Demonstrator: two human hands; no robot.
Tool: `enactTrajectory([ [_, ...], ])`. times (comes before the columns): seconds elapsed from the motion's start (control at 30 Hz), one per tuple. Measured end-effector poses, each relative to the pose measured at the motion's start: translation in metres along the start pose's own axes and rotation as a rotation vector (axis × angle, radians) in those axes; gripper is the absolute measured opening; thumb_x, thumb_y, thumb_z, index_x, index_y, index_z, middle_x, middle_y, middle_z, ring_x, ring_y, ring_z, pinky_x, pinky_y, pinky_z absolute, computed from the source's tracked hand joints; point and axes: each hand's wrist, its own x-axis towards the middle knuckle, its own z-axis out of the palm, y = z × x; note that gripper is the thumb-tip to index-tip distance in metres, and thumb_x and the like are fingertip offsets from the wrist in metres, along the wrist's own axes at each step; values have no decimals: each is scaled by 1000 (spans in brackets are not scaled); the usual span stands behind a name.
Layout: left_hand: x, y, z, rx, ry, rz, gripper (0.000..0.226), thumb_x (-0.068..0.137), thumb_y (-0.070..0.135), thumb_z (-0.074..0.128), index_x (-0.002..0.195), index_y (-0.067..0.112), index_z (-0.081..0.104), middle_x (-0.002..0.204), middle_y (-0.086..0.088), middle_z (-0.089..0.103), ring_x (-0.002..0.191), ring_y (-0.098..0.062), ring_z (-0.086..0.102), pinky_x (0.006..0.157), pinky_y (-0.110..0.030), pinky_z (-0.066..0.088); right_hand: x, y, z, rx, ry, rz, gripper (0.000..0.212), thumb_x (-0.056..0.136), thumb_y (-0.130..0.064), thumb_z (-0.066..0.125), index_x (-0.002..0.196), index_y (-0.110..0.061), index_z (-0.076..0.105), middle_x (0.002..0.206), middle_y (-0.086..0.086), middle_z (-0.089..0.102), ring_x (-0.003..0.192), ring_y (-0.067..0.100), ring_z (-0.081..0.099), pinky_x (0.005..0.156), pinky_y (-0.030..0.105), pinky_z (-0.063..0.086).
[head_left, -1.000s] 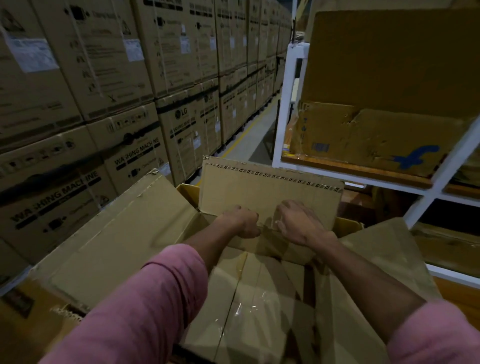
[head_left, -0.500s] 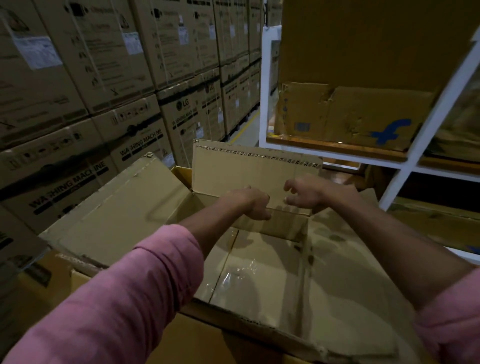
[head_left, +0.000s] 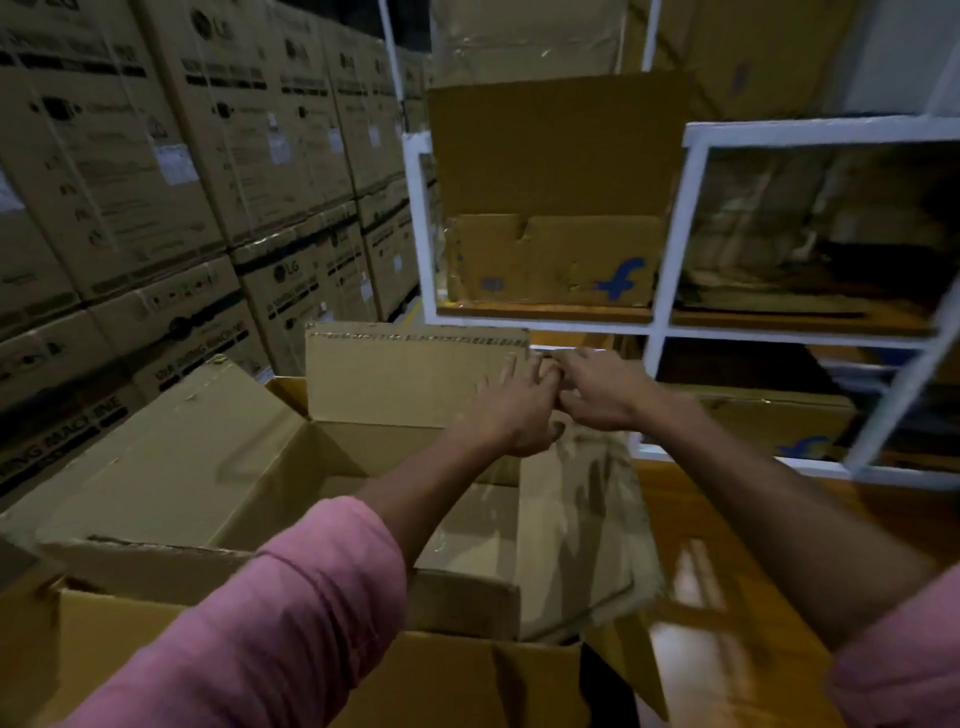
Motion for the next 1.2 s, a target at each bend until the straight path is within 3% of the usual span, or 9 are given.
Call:
enactTrajectory([
  [0.2, -20, 70, 16, -91, 100, 86, 86, 100, 41, 57, 164, 21, 4, 172, -7, -6, 157, -38, -7, 120, -68, 15, -81, 36, -6, -13, 111, 132, 61, 102, -49, 43, 156, -26, 28, 164, 6, 28, 151, 33, 22, 116, 62, 23],
  [0.43, -19, 172, 15, -111, 79, 242, 80, 99, 45, 57, 163, 21, 14, 172, -9, -2, 157, -38, -5, 119, -68, 13, -160, 108, -21, -17, 114, 343, 70, 100, -55, 47, 160, -28, 23, 168, 4, 22, 154, 32, 19, 118, 61, 23],
  [0.7, 5, 300, 19, -105, 73, 420, 76, 99, 43, 58, 161, 18, 20, 172, -10, 2, 157, -38, -3, 119, -70, 16, -238, 213, -43, -34, 152, 437, 67, 100, -52, 50, 158, -27, 28, 164, 5, 32, 150, 34, 29, 114, 63, 29],
  [0.83, 28, 374, 25, -144, 92, 487, 74, 98, 38, 60, 159, 16, 24, 171, -10, 7, 156, -39, 0, 117, -70, 19, -268, 276, -57, -25, 172, 411, 60, 100, -42, 52, 155, -27, 35, 160, 5, 38, 145, 33, 35, 112, 58, 33],
  [1.0, 68, 477, 27, -158, 138, 489, 71, 94, 34, 65, 154, 10, 33, 162, -15, 23, 150, -41, 14, 114, -69, 29, -300, 361, -86, -43, 183, 310, 70, 85, -24, 71, 149, -20, 43, 152, 10, 46, 136, 33, 45, 109, 54, 42],
  [1.1, 91, 533, 25, -268, 211, 460, 74, 93, 29, 65, 155, 10, 30, 157, -15, 30, 144, -39, 23, 110, -65, 34, -312, 408, -107, -54, 256, 253, 68, 81, -14, 68, 146, -14, 48, 145, 13, 53, 130, 33, 50, 106, 49, 45],
  [1.2, 103, 571, 24, -437, 271, 439, 69, 94, 27, 62, 154, 13, 30, 155, -12, 34, 141, -38, 29, 110, -62, 36, -323, 450, -120, -25, 333, 235, 54, 90, -15, 63, 143, -13, 53, 142, 12, 57, 128, 32, 53, 105, 49, 46],
])
